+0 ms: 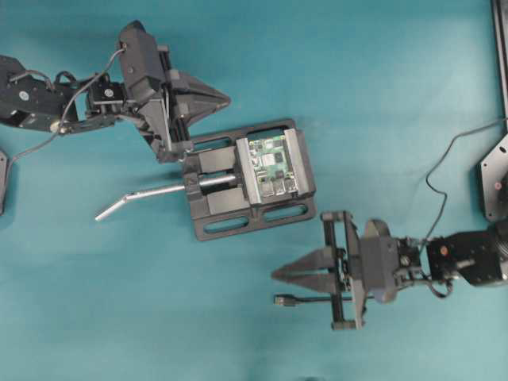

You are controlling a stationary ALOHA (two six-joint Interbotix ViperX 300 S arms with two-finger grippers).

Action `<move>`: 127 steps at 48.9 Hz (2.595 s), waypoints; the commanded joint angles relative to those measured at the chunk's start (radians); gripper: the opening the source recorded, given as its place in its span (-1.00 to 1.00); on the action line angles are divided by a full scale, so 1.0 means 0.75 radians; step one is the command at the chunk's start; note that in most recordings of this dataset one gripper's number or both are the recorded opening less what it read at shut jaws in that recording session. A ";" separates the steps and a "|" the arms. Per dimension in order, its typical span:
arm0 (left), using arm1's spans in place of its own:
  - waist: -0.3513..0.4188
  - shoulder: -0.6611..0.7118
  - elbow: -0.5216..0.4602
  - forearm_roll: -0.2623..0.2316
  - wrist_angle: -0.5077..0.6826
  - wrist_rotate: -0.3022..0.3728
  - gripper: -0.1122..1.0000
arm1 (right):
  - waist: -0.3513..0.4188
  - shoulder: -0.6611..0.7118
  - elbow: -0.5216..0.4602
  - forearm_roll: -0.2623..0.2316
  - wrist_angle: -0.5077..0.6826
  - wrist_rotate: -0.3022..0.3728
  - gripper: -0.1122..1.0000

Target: Insert the USB into the fixed PCB.

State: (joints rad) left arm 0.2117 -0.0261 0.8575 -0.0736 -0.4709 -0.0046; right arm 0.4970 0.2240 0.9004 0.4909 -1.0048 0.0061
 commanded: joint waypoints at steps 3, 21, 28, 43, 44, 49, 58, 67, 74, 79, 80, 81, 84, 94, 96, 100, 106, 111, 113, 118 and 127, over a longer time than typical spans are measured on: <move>-0.004 -0.035 -0.012 0.004 -0.004 -0.002 -0.80 | 0.043 -0.035 -0.010 0.029 -0.014 -0.010 -0.80; -0.035 -0.039 -0.010 0.004 -0.004 -0.002 -0.80 | 0.074 -0.014 -0.014 0.078 -0.012 -0.063 -0.48; -0.051 -0.115 0.029 0.004 0.012 0.000 -0.80 | 0.102 0.008 -0.012 0.133 -0.014 -0.067 0.20; -0.063 -0.411 0.256 0.006 0.074 0.002 -0.80 | 0.182 0.108 -0.037 0.225 -0.037 -0.076 0.40; -0.065 -0.427 0.274 0.006 0.074 0.002 -0.80 | 0.184 0.112 -0.039 0.229 -0.039 -0.076 0.40; -0.074 -0.526 0.348 0.006 0.074 0.002 -0.80 | 0.200 0.127 -0.041 0.233 -0.041 -0.088 0.40; -0.123 -0.753 0.489 0.012 0.098 0.012 -0.80 | 0.221 0.143 -0.057 0.266 -0.035 -0.166 0.40; -0.149 -1.045 0.605 0.012 0.209 0.004 -0.80 | 0.223 0.160 -0.065 0.325 -0.029 -0.188 0.40; -0.147 -1.286 0.648 0.012 0.360 0.004 -0.80 | 0.225 0.180 -0.072 0.344 -0.006 -0.188 0.41; -0.147 -1.450 0.671 0.012 0.483 -0.002 -0.80 | 0.225 0.202 -0.080 0.348 0.022 -0.188 0.42; -0.147 -1.485 0.675 0.012 0.505 -0.002 -0.80 | 0.225 0.207 -0.080 0.348 0.029 -0.188 0.42; -0.145 -1.514 0.677 0.012 0.528 -0.002 -0.80 | 0.225 0.211 -0.082 0.348 0.037 -0.188 0.42; -0.145 -1.606 0.691 0.012 0.589 -0.002 -0.80 | 0.225 0.219 -0.082 0.348 0.049 -0.188 0.42; -0.106 -1.722 0.720 0.012 0.657 -0.004 -0.80 | 0.231 0.233 -0.076 0.348 0.051 -0.188 0.42; -0.090 -1.722 0.720 0.012 0.661 -0.004 -0.80 | 0.231 0.235 -0.074 0.348 0.055 -0.188 0.41; -0.055 -1.722 0.726 0.012 0.663 -0.008 -0.80 | 0.231 0.235 -0.072 0.348 0.063 -0.188 0.40; -0.035 -1.728 0.740 0.012 0.663 -0.018 -0.80 | 0.231 0.235 -0.072 0.348 0.088 -0.188 0.40; -0.031 -1.732 0.738 0.012 0.667 -0.016 -0.80 | 0.231 0.235 -0.070 0.348 0.117 -0.188 0.39; -0.031 -1.734 0.738 0.012 0.671 -0.016 -0.80 | 0.231 0.235 -0.070 0.348 0.127 -0.188 0.37; -0.031 -1.745 0.747 0.014 0.720 -0.012 -0.80 | 0.231 0.235 -0.061 0.348 0.143 -0.188 0.28; -0.031 -1.765 0.769 0.012 0.849 -0.020 -0.80 | 0.231 0.235 -0.053 0.348 0.149 -0.188 0.03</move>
State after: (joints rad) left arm 0.1841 -1.3530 1.4450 -0.0690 0.1503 -0.0107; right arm 0.6673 0.4111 0.8529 0.7486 -0.9035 -0.1319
